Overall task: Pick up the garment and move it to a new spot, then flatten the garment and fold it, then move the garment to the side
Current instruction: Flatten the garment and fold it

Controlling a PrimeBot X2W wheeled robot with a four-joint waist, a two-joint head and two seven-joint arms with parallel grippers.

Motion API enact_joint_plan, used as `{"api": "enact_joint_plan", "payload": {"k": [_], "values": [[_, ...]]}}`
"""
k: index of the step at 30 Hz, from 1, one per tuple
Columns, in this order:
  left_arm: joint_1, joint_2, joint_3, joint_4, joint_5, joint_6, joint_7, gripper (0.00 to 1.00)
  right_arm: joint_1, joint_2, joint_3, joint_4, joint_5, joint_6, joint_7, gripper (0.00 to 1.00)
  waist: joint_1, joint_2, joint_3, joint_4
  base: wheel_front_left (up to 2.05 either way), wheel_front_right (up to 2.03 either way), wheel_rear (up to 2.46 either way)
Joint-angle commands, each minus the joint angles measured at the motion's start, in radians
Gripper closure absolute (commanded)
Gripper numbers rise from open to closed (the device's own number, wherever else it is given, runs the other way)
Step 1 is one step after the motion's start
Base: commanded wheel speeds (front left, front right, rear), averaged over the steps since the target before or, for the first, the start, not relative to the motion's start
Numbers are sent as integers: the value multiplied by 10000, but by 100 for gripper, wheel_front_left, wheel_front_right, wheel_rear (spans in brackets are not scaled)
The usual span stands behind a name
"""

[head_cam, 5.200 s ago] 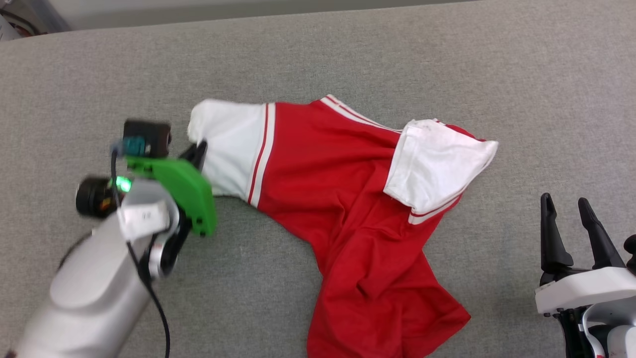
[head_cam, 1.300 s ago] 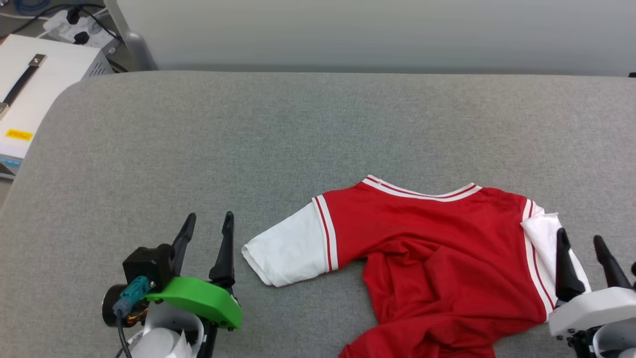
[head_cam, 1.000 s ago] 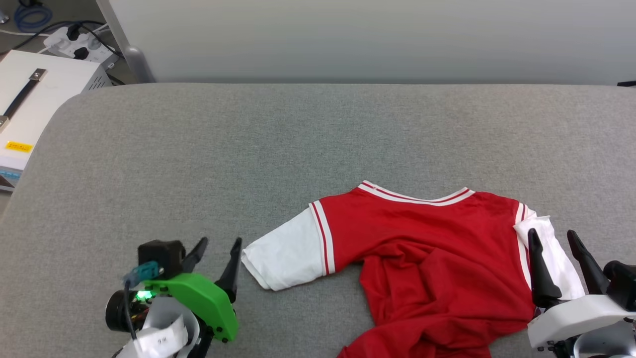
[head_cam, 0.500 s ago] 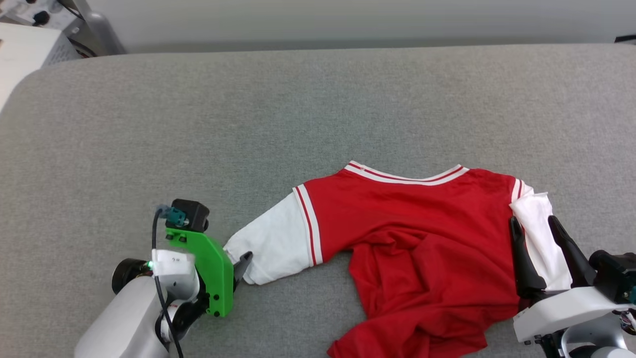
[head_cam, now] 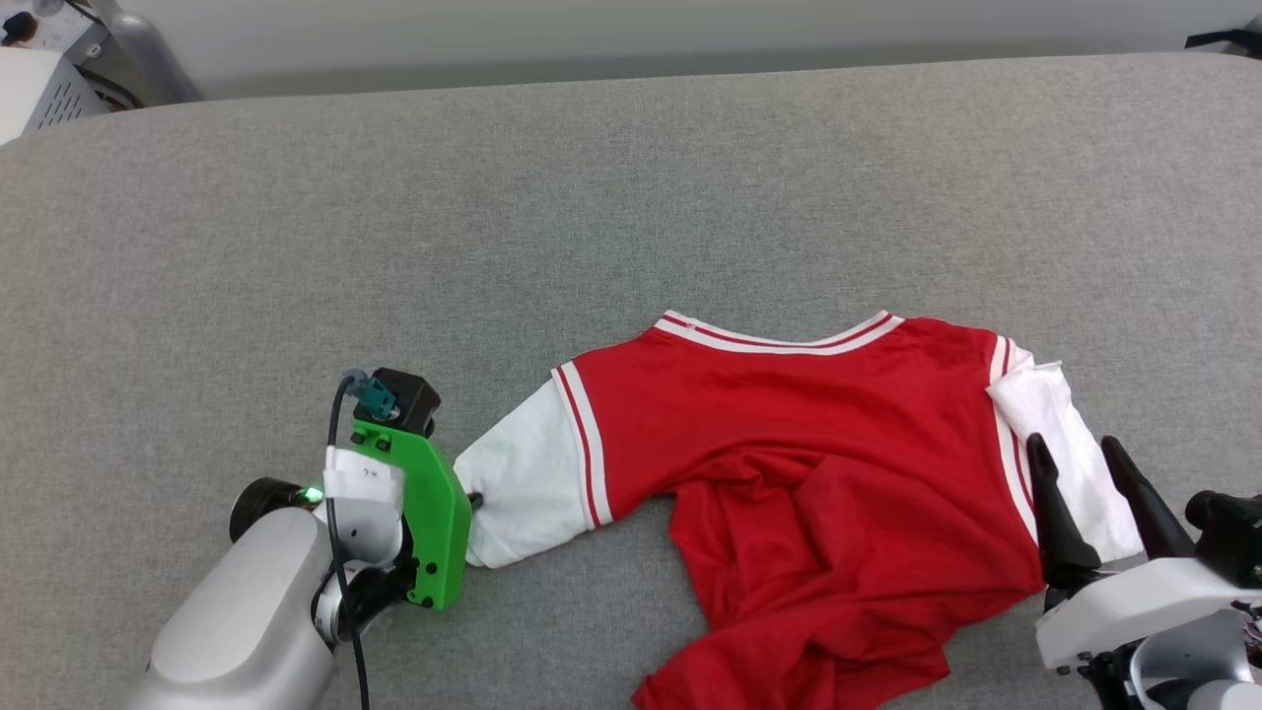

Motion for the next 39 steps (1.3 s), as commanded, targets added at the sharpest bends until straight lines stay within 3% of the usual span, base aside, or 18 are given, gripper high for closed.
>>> {"api": "enact_joint_plan", "payload": {"k": [1,7,13,18,24,31,32,33,39], "values": [[426,-276,-212,272,-40,75,-145,100,-241,-22,-183,183,169,-7,139,0,0,0,-47,20,0,0,0],[517,-192,267,-329,50,437,-1269,100,-889,-710,-1111,1513,877,-7,1480,0,0,0,-114,235,0,0,0],[571,-34,499,-1637,316,809,-1894,100,-1770,-1750,-1095,2490,1300,-7,3424,0,0,0,32,646,0,0,0],[574,67,504,-2737,603,1087,-2088,100,-2751,-2665,-455,3119,1672,-7,5109,0,0,0,259,958,0,0,0],[458,76,433,-3464,779,1213,-2115,100,-3781,-3506,494,3827,1961,-7,6231,0,0,0,621,1246,0,0,0],[478,57,411,-3617,760,1216,-2228,100,-3881,-3810,1845,4670,2571,-7,7630,0,0,0,826,1386,0,0,0],[490,64,413,-3607,749,1215,-2243,100,-3844,-3817,2009,4758,2693,-7,7774,71,0,0,841,1386,0,0,0],[500,69,414,-3596,736,1211,-2254,100,-3821,-3775,2102,4824,2867,-7,7857,100,0,0,845,1379,0,0,0],[532,145,458,-3540,713,1199,-2376,100,-4020,-3940,2217,4724,3203,-7,7620,100,0,0,672,1256,0,0,0]]}}
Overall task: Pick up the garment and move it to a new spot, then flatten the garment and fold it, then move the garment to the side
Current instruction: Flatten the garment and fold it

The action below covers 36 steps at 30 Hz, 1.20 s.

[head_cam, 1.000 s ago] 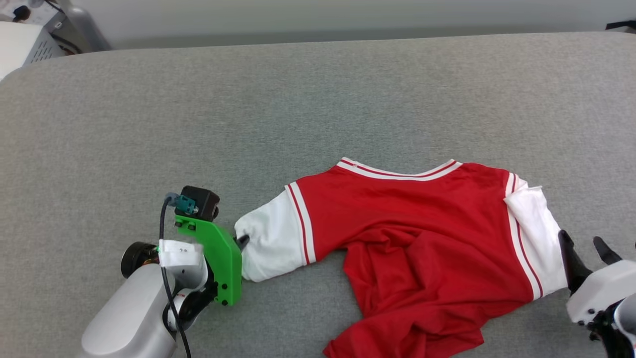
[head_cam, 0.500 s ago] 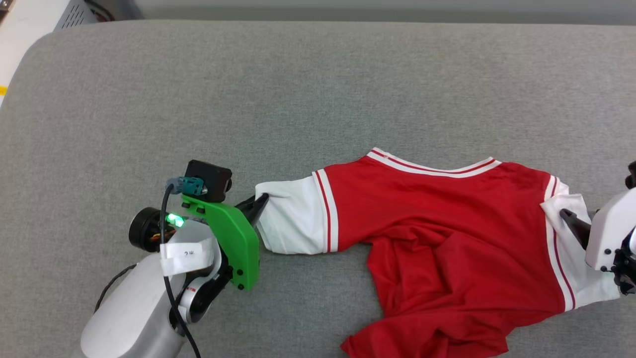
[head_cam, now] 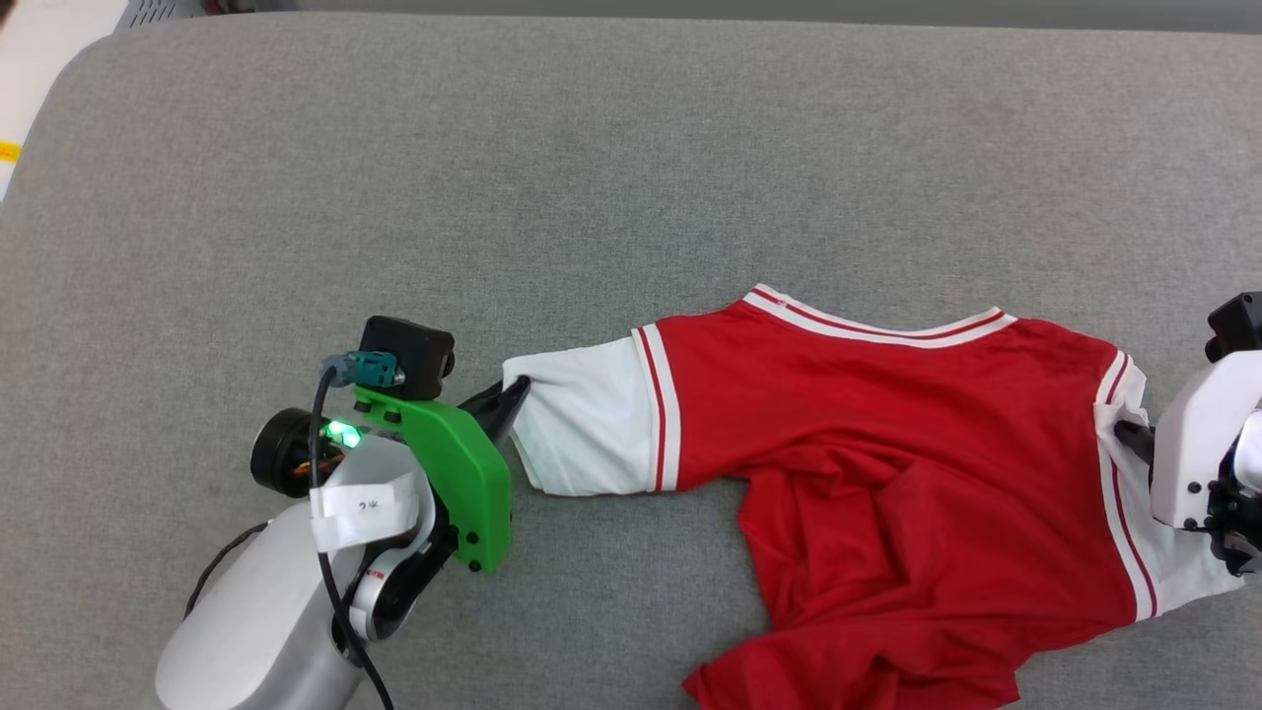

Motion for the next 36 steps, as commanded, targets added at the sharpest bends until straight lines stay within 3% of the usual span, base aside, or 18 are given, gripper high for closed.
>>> {"api": "enact_joint_plan", "payload": {"k": [1,9,17,25,36], "values": [[47,87,50,3,-10,-7,-72,100,182,166,161,224,110,6,2,100,-1,0,-144,-81,0,0,0],[-332,329,548,-16,120,219,-544,100,-255,-195,-687,-553,-67,6,-485,100,-1,0,-878,-357,0,0,0],[-1864,517,1279,327,388,392,-1077,100,-1144,-158,-1308,-1098,-926,6,-605,100,-1,0,-1355,-589,0,0,0],[-4415,191,1745,2422,525,36,-1973,100,-3351,8,-920,-973,-1816,6,-1046,100,-1,0,-1076,-757,0,0,0],[-8637,102,1908,5446,1423,-242,-3452,100,-7664,264,-649,479,-2628,6,-2303,100,-1,0,640,-878,0,0,0]]}}
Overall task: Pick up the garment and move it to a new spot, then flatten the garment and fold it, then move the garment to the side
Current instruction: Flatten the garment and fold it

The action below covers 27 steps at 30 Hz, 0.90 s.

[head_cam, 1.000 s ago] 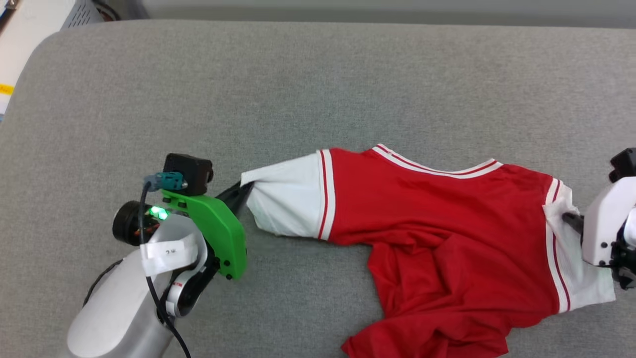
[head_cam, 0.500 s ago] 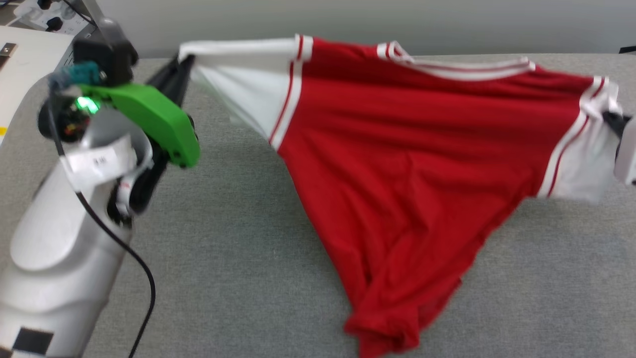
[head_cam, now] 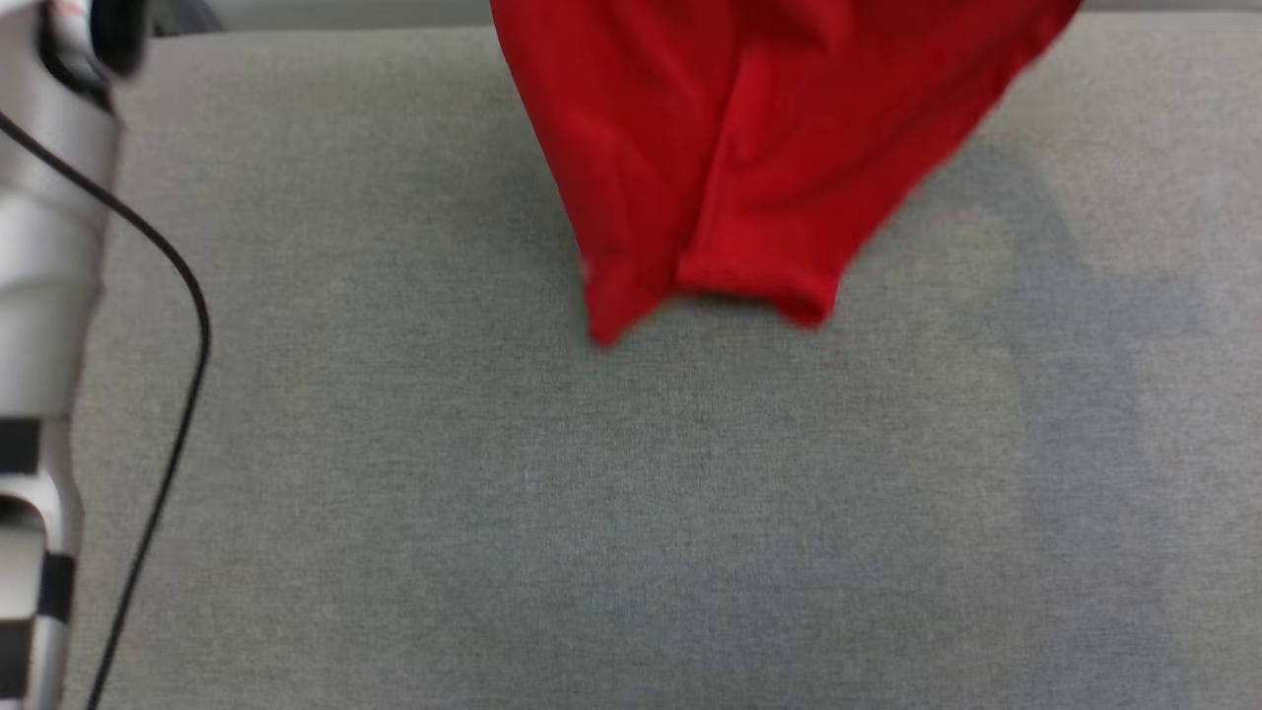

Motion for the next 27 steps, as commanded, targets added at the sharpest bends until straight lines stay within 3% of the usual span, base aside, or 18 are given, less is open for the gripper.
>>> {"api": "enact_joint_plan", "payload": {"k": [1,3,13,20,27], "values": [[-524,220,137,342,144,10,-168,100,-532,-1,-139,257,-248,-21,-232,100,0,-1,842,-103,0,0,0],[-1865,278,289,1074,289,-77,-826,100,-2096,337,-187,938,-725,-21,-1138,100,0,-1,1460,-205,0,0,0],[-3083,-8,701,2649,-160,-521,-2016,100,-4273,959,839,2761,-989,-21,-2698,100,0,-1,2383,-228,0,0,0],[-2608,-433,669,3832,-462,-900,-2431,100,-4355,1394,1775,4074,-489,-21,-3317,100,0,-1,2697,-163,0,0,0],[-1312,-1000,596,4976,-922,-1281,-2680,100,-3096,1890,2538,5230,459,-21,-3992,100,0,-1,2527,-136,0,0,0]]}}
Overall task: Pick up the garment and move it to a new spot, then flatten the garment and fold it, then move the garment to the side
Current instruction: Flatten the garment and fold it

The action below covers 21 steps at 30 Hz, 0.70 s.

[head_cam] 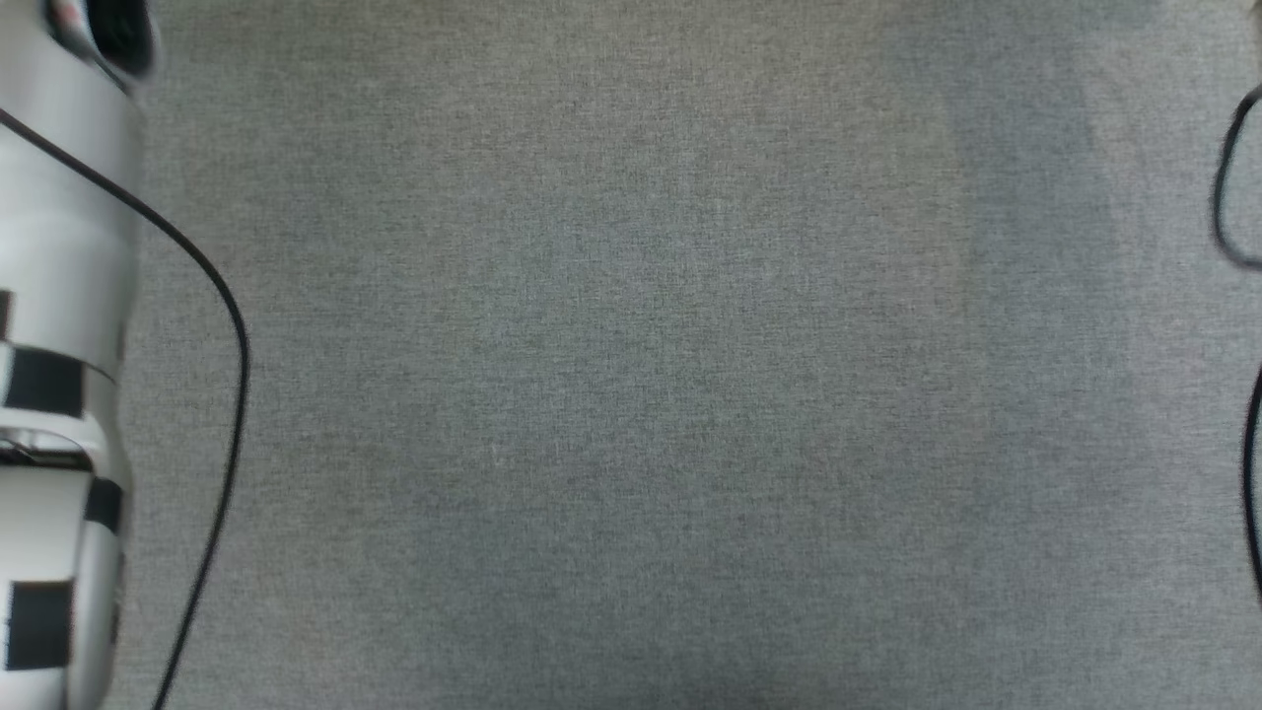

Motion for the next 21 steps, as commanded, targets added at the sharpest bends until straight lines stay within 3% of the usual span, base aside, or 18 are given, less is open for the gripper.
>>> {"api": "enact_joint_plan", "payload": {"k": [1,9,17,21], "values": [[393,-109,-14,120,-124,-76,-98,100,464,40,109,165,231,-17,-154,100,-1,0,-135,25,0,0,0],[2766,-421,-313,23,-533,-178,-236,100,2918,-60,618,606,1582,-17,-1047,100,-1,0,-1019,155,0,0,0],[5866,114,357,-2090,-439,-182,-244,100,5915,-521,760,-43,2670,-17,-2283,100,-1,0,-2484,165,0,0,0],[7405,105,847,-3167,-40,-169,-245,100,7210,-769,735,-577,2997,-17,-2565,100,-1,0,-3196,201,0,0,0]]}}
